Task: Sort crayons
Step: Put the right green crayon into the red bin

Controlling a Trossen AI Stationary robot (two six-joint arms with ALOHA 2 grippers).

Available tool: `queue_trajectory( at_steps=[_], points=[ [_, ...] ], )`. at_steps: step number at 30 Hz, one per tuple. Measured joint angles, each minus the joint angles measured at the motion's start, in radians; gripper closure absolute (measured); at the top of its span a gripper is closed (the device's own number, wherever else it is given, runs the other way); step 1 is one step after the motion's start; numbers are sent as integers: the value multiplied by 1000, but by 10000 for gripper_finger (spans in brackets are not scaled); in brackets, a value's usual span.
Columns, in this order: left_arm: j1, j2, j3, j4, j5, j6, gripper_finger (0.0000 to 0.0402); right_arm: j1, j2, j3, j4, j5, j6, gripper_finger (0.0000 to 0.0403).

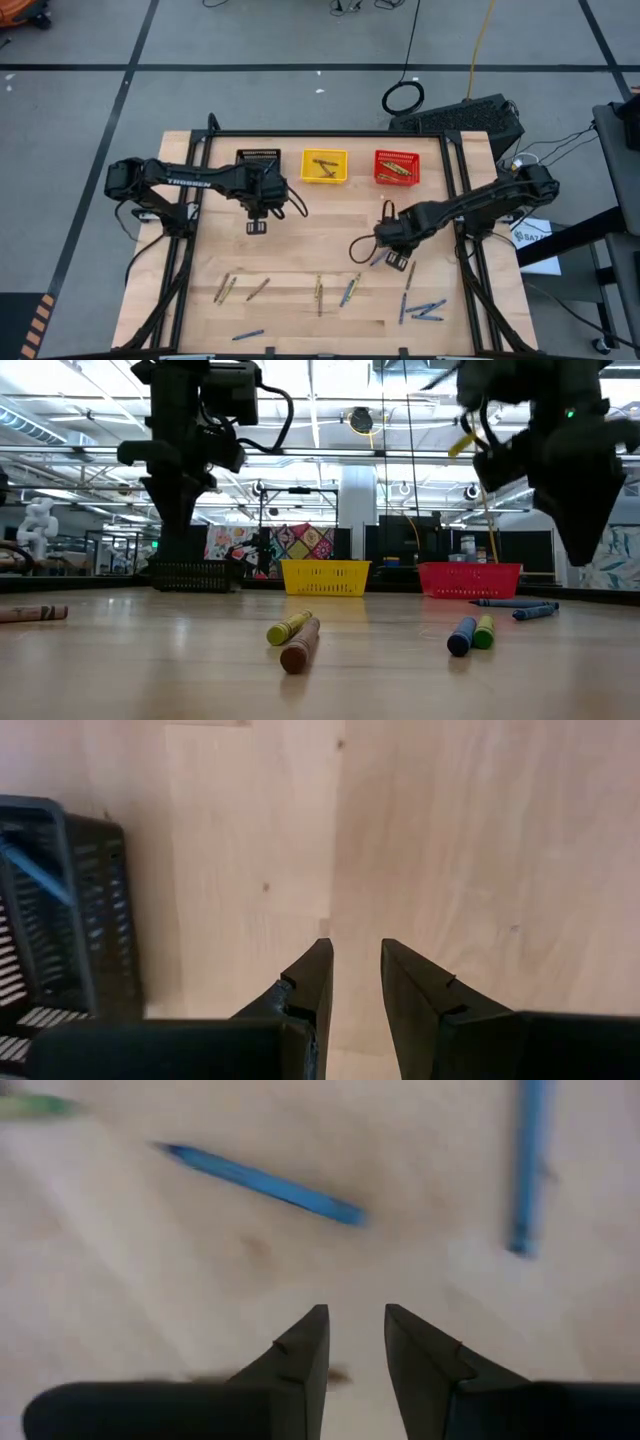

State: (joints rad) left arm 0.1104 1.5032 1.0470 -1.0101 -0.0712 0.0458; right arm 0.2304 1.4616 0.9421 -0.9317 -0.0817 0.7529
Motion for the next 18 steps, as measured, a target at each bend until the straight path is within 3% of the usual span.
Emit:
queue_trajectory(
  at_steps=[11,18],
  points=[
    [-124,0,0,-2,22,-98,322,70,2,0,388,-21,-159,319],
    [-160,0,0,-2,23,-166,322,82,68,1,468,0,-217,319]
  ],
)
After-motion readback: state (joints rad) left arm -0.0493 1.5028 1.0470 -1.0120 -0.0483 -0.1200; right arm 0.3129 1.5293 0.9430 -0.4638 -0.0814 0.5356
